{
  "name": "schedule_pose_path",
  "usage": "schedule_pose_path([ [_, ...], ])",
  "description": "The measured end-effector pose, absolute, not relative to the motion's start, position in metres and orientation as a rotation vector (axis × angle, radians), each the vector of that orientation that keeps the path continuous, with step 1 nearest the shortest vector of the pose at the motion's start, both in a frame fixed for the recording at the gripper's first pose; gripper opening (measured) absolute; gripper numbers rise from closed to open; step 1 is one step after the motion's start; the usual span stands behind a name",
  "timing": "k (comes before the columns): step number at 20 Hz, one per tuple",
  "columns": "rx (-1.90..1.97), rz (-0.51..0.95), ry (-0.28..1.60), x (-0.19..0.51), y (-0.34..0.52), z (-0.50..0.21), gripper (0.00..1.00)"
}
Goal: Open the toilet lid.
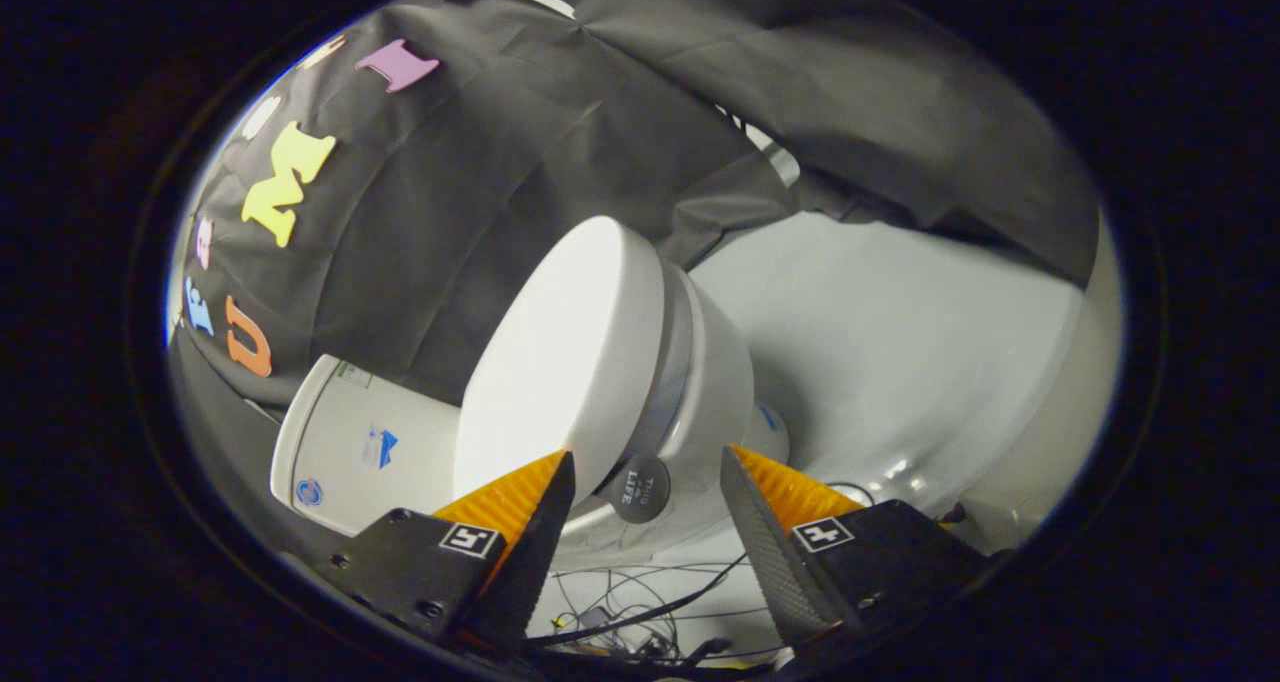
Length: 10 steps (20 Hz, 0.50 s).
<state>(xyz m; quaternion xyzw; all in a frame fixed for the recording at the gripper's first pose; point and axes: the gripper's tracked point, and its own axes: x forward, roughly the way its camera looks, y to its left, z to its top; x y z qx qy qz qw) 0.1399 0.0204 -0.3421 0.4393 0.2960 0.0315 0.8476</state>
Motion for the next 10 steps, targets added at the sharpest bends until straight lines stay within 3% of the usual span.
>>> schedule_pose_path([
  [10,1.115,0.122,0.681,0.155,0.04,-0.363,0.5],
])
